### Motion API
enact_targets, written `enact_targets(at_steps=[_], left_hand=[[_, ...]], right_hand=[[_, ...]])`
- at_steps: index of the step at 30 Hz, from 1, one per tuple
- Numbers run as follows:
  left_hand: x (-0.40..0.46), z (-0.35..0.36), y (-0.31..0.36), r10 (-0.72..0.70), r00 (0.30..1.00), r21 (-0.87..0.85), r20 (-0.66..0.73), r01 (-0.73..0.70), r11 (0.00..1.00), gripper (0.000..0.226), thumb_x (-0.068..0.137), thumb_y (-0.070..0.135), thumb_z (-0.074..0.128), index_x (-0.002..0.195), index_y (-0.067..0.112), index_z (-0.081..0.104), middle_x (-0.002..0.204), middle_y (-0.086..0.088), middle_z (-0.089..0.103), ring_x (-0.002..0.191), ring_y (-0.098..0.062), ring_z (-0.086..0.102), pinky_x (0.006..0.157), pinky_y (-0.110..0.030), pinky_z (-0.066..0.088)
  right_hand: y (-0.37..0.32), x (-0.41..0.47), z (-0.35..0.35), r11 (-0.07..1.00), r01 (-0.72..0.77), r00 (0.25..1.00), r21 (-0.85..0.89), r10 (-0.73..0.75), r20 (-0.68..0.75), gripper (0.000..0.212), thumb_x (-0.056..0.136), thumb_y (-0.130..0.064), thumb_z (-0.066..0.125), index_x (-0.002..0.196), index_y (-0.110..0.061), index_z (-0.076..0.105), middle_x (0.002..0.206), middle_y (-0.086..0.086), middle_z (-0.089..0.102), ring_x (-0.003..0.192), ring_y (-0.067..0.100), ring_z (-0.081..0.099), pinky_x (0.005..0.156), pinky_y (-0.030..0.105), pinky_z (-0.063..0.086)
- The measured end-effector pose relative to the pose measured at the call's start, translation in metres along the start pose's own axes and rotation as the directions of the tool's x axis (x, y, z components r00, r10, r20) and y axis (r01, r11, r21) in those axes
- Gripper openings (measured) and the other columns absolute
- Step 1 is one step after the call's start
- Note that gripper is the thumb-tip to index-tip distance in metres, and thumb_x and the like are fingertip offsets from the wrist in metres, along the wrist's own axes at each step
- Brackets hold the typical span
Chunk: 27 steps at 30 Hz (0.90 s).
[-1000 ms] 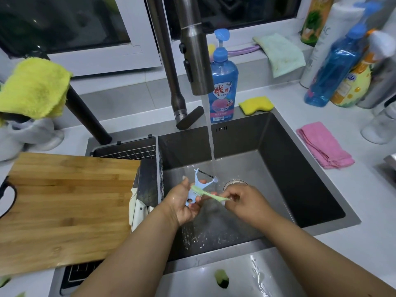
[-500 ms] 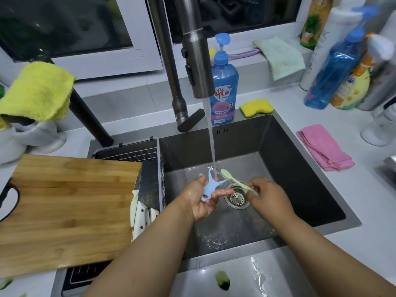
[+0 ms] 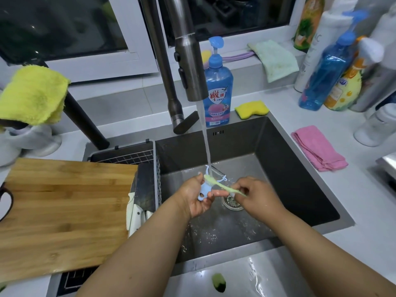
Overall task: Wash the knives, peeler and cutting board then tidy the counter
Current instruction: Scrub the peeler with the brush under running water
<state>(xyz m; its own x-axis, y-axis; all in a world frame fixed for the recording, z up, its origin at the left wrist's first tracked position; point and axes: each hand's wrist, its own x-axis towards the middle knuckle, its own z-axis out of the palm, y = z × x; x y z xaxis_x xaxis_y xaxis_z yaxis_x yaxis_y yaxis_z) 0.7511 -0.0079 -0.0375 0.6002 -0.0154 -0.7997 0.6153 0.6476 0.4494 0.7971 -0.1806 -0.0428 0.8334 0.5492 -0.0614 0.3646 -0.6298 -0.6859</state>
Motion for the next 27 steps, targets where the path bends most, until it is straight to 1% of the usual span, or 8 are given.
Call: enact_targets(at_steps=[4, 7, 11, 15, 20, 23, 24, 27], left_hand=[[-0.006, -0.006, 0.0, 0.044, 0.998, 0.111, -0.047, -0.039, 0.993, 0.042, 0.104, 0.033, 0.023, 0.12, 0.01, 0.055, 0.088, -0.02, 0.07, 0.029, -0.008, 0.046, 0.026, -0.013, 0.033], [-0.011, -0.008, -0.003, 0.184, 0.973, 0.249, -0.137, -0.146, 0.957, 0.036, 0.105, 0.028, 0.029, 0.127, 0.01, 0.051, 0.083, -0.013, 0.066, 0.036, -0.009, 0.05, 0.034, -0.016, 0.041], [-0.012, -0.016, -0.004, 0.306, 0.928, 0.331, -0.214, -0.226, 0.916, 0.023, 0.102, 0.015, 0.041, 0.119, 0.003, 0.052, 0.072, -0.006, 0.061, 0.051, -0.011, 0.049, 0.043, -0.02, 0.046], [-0.015, -0.026, -0.003, 0.42, 0.87, 0.324, -0.257, -0.332, 0.886, 0.013, 0.095, 0.003, 0.052, 0.107, -0.002, 0.052, 0.07, -0.01, 0.055, 0.051, -0.013, 0.045, 0.045, -0.024, 0.043], [-0.036, -0.041, 0.005, 0.634, 0.693, 0.479, -0.344, -0.451, 0.753, 0.025, 0.082, 0.005, 0.072, 0.103, 0.008, 0.058, 0.077, -0.002, 0.063, 0.056, -0.011, 0.056, 0.046, -0.017, 0.047], [-0.052, -0.065, 0.01, 0.719, 0.575, 0.554, -0.389, -0.477, 0.682, 0.03, 0.082, 0.014, 0.074, 0.109, 0.013, 0.059, 0.095, 0.0, 0.066, 0.081, -0.014, 0.063, 0.07, -0.026, 0.056], [-0.056, -0.073, 0.012, 0.722, 0.551, 0.557, -0.417, -0.473, 0.683, 0.027, 0.085, 0.014, 0.071, 0.109, 0.013, 0.059, 0.098, -0.001, 0.066, 0.084, -0.016, 0.063, 0.076, -0.031, 0.055], [-0.063, -0.106, 0.017, 0.7, 0.472, 0.575, -0.536, -0.403, 0.712, 0.008, 0.089, 0.004, 0.061, 0.093, 0.01, 0.057, 0.088, -0.006, 0.063, 0.082, -0.024, 0.058, 0.071, -0.029, 0.043]], right_hand=[[0.004, 0.0, 0.002, 0.993, -0.078, 0.995, -0.089, 0.071, -0.076, 0.01, 0.083, -0.023, 0.066, 0.092, -0.021, 0.068, 0.091, -0.002, 0.059, 0.081, 0.02, 0.057, 0.068, 0.028, 0.043], [0.001, 0.0, 0.002, 0.991, -0.113, 0.984, -0.074, 0.101, -0.146, 0.014, 0.086, -0.021, 0.063, 0.099, -0.02, 0.066, 0.096, 0.0, 0.058, 0.085, 0.021, 0.058, 0.069, 0.028, 0.04], [-0.007, 0.001, 0.009, 0.994, -0.085, 0.991, -0.065, 0.077, -0.108, 0.015, 0.086, -0.02, 0.062, 0.101, -0.02, 0.065, 0.094, -0.004, 0.054, 0.087, 0.02, 0.058, 0.067, 0.026, 0.035], [-0.014, 0.003, 0.017, 0.995, -0.09, 0.987, -0.05, 0.082, -0.137, 0.014, 0.087, -0.023, 0.062, 0.101, -0.021, 0.065, 0.096, -0.005, 0.055, 0.087, 0.019, 0.057, 0.065, 0.025, 0.034], [-0.022, 0.006, 0.024, 0.997, -0.071, 0.988, -0.026, 0.067, -0.136, 0.008, 0.086, -0.023, 0.062, 0.094, -0.022, 0.064, 0.089, -0.006, 0.053, 0.078, 0.017, 0.054, 0.063, 0.025, 0.033], [-0.031, 0.009, 0.031, 0.999, -0.045, 0.993, -0.014, 0.043, -0.114, 0.005, 0.087, -0.024, 0.062, 0.091, -0.023, 0.063, 0.086, -0.007, 0.051, 0.073, 0.014, 0.05, 0.061, 0.025, 0.032], [-0.033, 0.01, 0.034, 0.999, -0.045, 0.993, -0.017, 0.043, -0.11, 0.004, 0.087, -0.025, 0.062, 0.091, -0.024, 0.063, 0.086, -0.007, 0.051, 0.072, 0.013, 0.05, 0.061, 0.025, 0.032], [-0.039, 0.014, 0.041, 0.998, -0.058, 0.994, -0.012, 0.057, -0.094, 0.002, 0.087, -0.029, 0.061, 0.087, -0.027, 0.061, 0.086, -0.008, 0.052, 0.072, 0.014, 0.051, 0.059, 0.026, 0.034]])
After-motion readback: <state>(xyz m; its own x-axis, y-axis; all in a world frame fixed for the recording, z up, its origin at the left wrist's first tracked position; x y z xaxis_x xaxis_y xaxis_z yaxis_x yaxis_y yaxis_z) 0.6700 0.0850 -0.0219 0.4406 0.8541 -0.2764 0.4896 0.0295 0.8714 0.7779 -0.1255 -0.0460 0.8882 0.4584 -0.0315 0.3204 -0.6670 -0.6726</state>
